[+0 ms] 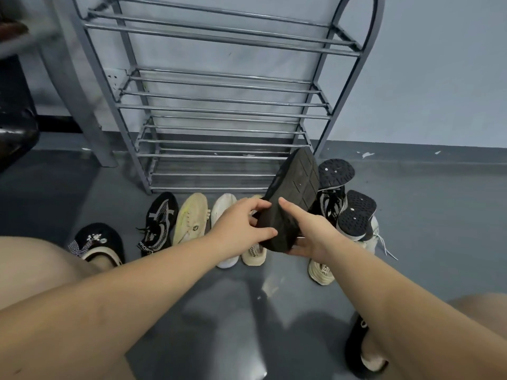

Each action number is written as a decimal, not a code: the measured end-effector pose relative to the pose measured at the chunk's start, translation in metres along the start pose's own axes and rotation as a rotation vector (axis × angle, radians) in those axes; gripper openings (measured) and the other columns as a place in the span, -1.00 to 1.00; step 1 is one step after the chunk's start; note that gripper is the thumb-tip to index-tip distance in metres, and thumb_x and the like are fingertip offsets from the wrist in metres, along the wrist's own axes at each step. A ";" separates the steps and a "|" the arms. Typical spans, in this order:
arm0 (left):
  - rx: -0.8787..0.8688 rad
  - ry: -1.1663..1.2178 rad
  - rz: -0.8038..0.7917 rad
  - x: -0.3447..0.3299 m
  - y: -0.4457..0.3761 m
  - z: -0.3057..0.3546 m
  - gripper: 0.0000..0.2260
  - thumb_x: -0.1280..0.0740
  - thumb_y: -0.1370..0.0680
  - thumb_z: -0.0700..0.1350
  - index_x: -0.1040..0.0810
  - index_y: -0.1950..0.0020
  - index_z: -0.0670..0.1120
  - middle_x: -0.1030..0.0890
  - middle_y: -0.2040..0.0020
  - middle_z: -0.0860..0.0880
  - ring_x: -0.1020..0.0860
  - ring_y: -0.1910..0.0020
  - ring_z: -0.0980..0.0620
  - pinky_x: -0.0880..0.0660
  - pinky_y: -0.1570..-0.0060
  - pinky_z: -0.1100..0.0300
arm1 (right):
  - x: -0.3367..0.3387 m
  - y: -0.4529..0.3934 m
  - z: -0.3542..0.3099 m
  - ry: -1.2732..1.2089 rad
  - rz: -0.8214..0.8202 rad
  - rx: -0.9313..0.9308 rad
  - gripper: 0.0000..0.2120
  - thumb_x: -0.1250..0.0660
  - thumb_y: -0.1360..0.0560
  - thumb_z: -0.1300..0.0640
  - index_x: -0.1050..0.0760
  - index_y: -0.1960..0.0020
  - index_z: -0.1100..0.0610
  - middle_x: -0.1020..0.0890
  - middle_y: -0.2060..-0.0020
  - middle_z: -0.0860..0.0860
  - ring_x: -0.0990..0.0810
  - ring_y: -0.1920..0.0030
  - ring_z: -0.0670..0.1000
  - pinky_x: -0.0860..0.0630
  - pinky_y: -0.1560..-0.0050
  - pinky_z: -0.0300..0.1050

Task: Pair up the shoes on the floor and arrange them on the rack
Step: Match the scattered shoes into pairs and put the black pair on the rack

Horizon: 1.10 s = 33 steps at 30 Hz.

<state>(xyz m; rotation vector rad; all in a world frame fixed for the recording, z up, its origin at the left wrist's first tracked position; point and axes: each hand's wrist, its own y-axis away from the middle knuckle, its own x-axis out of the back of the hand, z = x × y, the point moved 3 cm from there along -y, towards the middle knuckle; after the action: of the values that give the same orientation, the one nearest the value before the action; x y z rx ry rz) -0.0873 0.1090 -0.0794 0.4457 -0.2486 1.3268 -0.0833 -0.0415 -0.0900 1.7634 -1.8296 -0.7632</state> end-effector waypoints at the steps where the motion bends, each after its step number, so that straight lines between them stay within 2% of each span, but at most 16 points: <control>1: -0.027 -0.024 -0.001 0.000 -0.002 0.002 -0.55 -0.48 -0.41 -0.10 -0.49 -0.28 0.04 -0.50 -0.10 0.11 -0.50 0.11 0.24 -0.42 0.23 0.53 | 0.001 -0.002 0.000 -0.017 -0.006 -0.008 -0.65 -0.45 -0.39 -0.10 -0.58 -0.03 0.13 -0.67 0.02 0.10 -0.66 0.03 0.10 -0.63 0.05 0.04; 3: -0.059 -0.027 -0.028 0.002 -0.008 0.006 -0.57 -0.48 -0.41 -0.07 -0.51 -0.25 0.08 -0.51 -0.09 0.14 -0.50 0.08 0.23 -0.41 0.16 0.48 | 0.002 -0.006 -0.002 -0.078 -0.019 -0.034 -0.71 -0.42 -0.42 -0.08 -0.56 0.01 0.12 -0.63 0.01 0.11 -0.63 -0.04 0.14 -0.60 -0.03 0.09; 5: -0.060 0.053 -0.022 0.007 -0.016 0.010 -0.59 -0.48 -0.42 -0.07 -0.52 -0.25 0.09 -0.55 -0.10 0.11 -0.52 0.02 0.20 -0.42 0.05 0.42 | 0.002 -0.009 -0.003 -0.155 -0.043 -0.065 -0.70 -0.39 -0.44 -0.07 -0.53 0.00 0.14 -0.60 0.02 0.12 -0.60 -0.07 0.16 -0.59 -0.02 0.10; 8: 0.073 0.165 0.025 0.016 -0.027 0.005 -0.52 -0.45 -0.44 0.00 -0.44 -0.34 0.05 -0.53 -0.17 0.07 -0.49 -0.14 0.12 -0.43 -0.13 0.27 | -0.001 -0.012 -0.002 -0.218 -0.104 -0.088 -0.58 -0.38 -0.43 -0.08 -0.51 -0.14 0.19 -0.57 -0.10 0.16 -0.59 -0.12 0.16 -0.60 0.02 0.08; 10: 0.288 0.248 -0.093 0.015 -0.026 -0.003 -0.52 -0.41 -0.45 0.08 -0.45 -0.33 0.00 -0.54 -0.14 0.06 -0.51 -0.14 0.07 -0.45 -0.19 0.13 | -0.002 -0.014 0.000 -0.244 -0.147 -0.084 -0.52 -0.38 -0.42 -0.08 -0.50 -0.22 0.19 -0.56 -0.16 0.16 -0.59 -0.14 0.14 -0.61 0.03 0.07; 12: 0.477 0.393 -0.305 0.007 -0.020 -0.008 -0.60 -0.35 -0.49 0.13 -0.53 -0.24 -0.06 -0.61 -0.05 0.01 -0.56 -0.08 0.00 -0.45 -0.23 0.01 | -0.002 -0.015 0.000 -0.248 -0.178 -0.073 -0.51 -0.36 -0.43 -0.08 -0.51 -0.22 0.22 -0.54 -0.12 0.16 -0.58 -0.12 0.12 -0.63 0.09 0.04; 13: 0.517 0.472 -0.373 0.005 -0.018 -0.008 -0.63 -0.33 -0.50 0.11 -0.55 -0.20 -0.08 -0.63 -0.03 -0.03 -0.58 -0.07 -0.05 -0.46 -0.23 -0.03 | -0.001 -0.016 0.001 -0.243 -0.197 -0.071 -0.53 -0.36 -0.43 -0.08 -0.52 -0.19 0.24 -0.52 -0.07 0.16 -0.57 -0.10 0.11 -0.63 0.07 0.03; 16: 0.469 0.633 -0.405 0.003 -0.018 -0.008 -0.74 -0.34 -0.48 -0.02 -0.59 -0.09 -0.14 -0.64 -0.04 -0.11 -0.59 -0.08 -0.09 -0.48 -0.21 -0.04 | 0.000 -0.017 0.003 -0.129 -0.241 -0.074 -0.59 -0.37 -0.37 -0.17 -0.56 -0.02 0.15 -0.43 0.12 0.09 -0.51 0.03 0.06 -0.59 -0.05 -0.02; 18: 0.441 0.683 -0.405 0.001 -0.016 -0.009 -0.76 -0.35 -0.43 -0.09 -0.60 -0.05 -0.15 -0.65 -0.03 -0.14 -0.59 -0.07 -0.11 -0.47 -0.21 -0.05 | 0.000 -0.014 0.002 -0.035 -0.242 -0.067 -0.66 -0.32 -0.42 -0.19 -0.57 0.08 0.09 -0.42 0.18 0.06 -0.50 0.13 0.02 -0.53 0.05 -0.10; 21: 0.423 0.699 -0.364 -0.006 -0.012 -0.013 -0.81 -0.35 -0.48 -0.20 -0.58 -0.09 -0.13 -0.66 -0.03 -0.14 -0.60 -0.05 -0.11 -0.48 -0.21 -0.09 | 0.001 -0.011 0.001 0.008 -0.258 -0.023 -0.71 -0.27 -0.49 -0.13 -0.58 0.02 0.07 -0.44 0.05 0.11 -0.49 0.04 0.05 -0.52 0.04 -0.10; 23: 0.402 0.641 -0.298 -0.009 -0.012 -0.014 -0.71 -0.38 -0.48 -0.23 -0.52 -0.20 -0.12 -0.65 -0.06 -0.11 -0.61 -0.04 -0.07 -0.54 -0.12 -0.03 | 0.001 -0.010 -0.001 0.012 -0.257 0.033 -0.67 -0.30 -0.49 -0.13 -0.57 -0.11 0.07 -0.56 0.00 0.12 -0.54 -0.02 0.07 -0.55 -0.07 -0.01; 25: 0.347 0.508 -0.241 -0.011 -0.010 -0.014 -0.52 -0.46 -0.42 -0.23 -0.43 -0.32 -0.12 -0.64 -0.05 -0.05 -0.62 -0.01 0.01 -0.58 0.02 0.14 | 0.001 -0.011 -0.003 0.022 -0.230 0.114 -0.61 -0.34 -0.48 -0.10 -0.51 -0.24 0.04 -0.64 -0.08 0.07 -0.60 -0.06 0.07 -0.56 -0.10 0.05; 27: 0.245 0.304 -0.191 -0.012 -0.008 -0.015 -0.33 -0.53 -0.35 -0.19 -0.34 -0.39 -0.07 -0.60 -0.03 0.06 -0.59 0.00 0.13 -0.54 0.04 0.32 | 0.001 -0.013 -0.002 -0.018 -0.164 0.182 -0.57 -0.40 -0.47 0.02 -0.44 -0.29 0.07 -0.65 -0.12 0.07 -0.64 -0.07 0.07 -0.58 -0.05 0.06; 29: 0.174 0.220 -0.146 -0.012 -0.008 -0.013 -0.24 -0.54 -0.35 -0.15 -0.25 -0.46 -0.02 -0.54 -0.04 0.12 -0.55 0.01 0.22 -0.48 0.06 0.44 | 0.004 -0.016 0.001 -0.101 -0.094 0.194 -0.52 -0.43 -0.45 0.16 -0.37 -0.32 0.13 -0.64 -0.12 0.11 -0.66 -0.06 0.11 -0.58 -0.07 0.12; 31: 0.187 0.275 -0.095 -0.006 -0.012 -0.012 -0.28 -0.50 -0.39 -0.08 -0.24 -0.48 -0.02 -0.53 -0.10 0.10 -0.55 -0.02 0.19 -0.48 -0.05 0.37 | 0.006 -0.018 0.004 -0.203 -0.123 0.179 -0.59 -0.38 -0.48 0.24 -0.40 -0.29 0.17 -0.64 -0.13 0.13 -0.65 -0.09 0.14 -0.59 -0.06 0.12; 33: 0.235 0.331 -0.143 -0.002 -0.015 -0.013 -0.45 -0.43 -0.45 0.00 -0.37 -0.41 -0.02 -0.59 -0.11 0.06 -0.59 -0.05 0.16 -0.52 -0.09 0.25 | 0.006 -0.015 0.003 -0.260 -0.206 0.174 -0.71 -0.33 -0.51 0.25 -0.47 -0.23 0.17 -0.65 -0.11 0.13 -0.65 -0.08 0.12 -0.61 0.03 0.04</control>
<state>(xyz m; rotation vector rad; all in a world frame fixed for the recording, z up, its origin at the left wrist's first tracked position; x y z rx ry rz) -0.0742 0.1100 -0.0941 0.4248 0.2132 1.2709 -0.0745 -0.0477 -0.1030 2.0709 -1.9507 -0.9782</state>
